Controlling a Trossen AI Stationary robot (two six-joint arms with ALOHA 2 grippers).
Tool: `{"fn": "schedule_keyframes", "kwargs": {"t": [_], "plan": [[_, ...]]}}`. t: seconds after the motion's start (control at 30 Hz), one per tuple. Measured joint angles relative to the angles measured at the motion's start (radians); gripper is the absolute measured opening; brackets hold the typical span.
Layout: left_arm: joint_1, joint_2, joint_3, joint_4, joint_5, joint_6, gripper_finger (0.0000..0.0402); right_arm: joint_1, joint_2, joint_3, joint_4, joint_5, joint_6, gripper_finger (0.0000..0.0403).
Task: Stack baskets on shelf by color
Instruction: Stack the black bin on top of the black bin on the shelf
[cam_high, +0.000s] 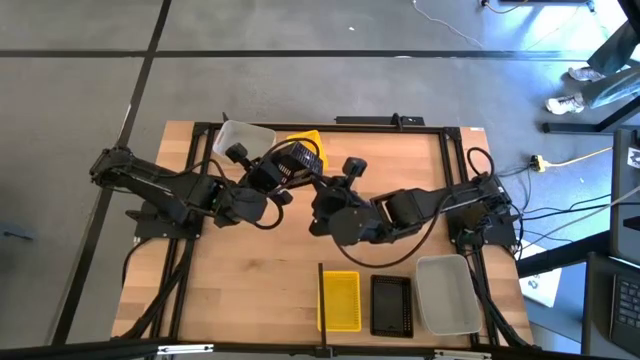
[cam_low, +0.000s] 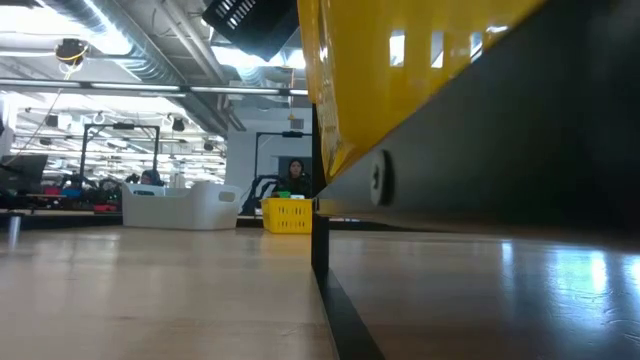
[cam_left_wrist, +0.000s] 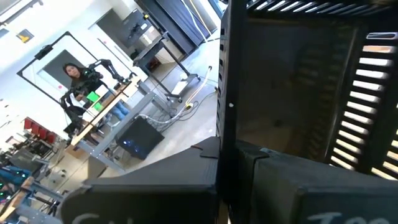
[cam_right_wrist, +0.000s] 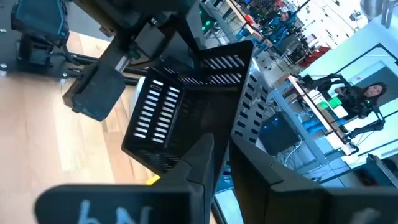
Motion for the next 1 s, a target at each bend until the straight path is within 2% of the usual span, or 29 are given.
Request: {"fn": "schedule_keyframes", "kwargs": {"t": [0.17,0.33,0.77,0.93,1.0], "plan": [[-0.005,0.0,0.0,0.0,0.0,0.0,0.0,-0.012,0.0,0.0,-0.002,-0.002,0.037,0.0055],[-0.021,0.0,0.0,0.0,0.0,0.001,0.0,-0.039,0.0,0.0,-0.024,-0.076,0.095,0.0055],[-0.063,0.0,0.0,-0.002,-0.004,-0.001,0.0,-0.095,0.005,0.0,-0.026,-0.076,0.119,0.0054],[-0.063,0.0,0.0,-0.002,0.011,-0.004,0.0,-0.111,0.004,0.0,-0.026,-0.107,0.157,0.0013],[-0.062,0.0,0.0,-0.003,0.017,-0.008,0.0,-0.112,0.003,0.0,-0.026,-0.115,0.157,0.0009]]}}
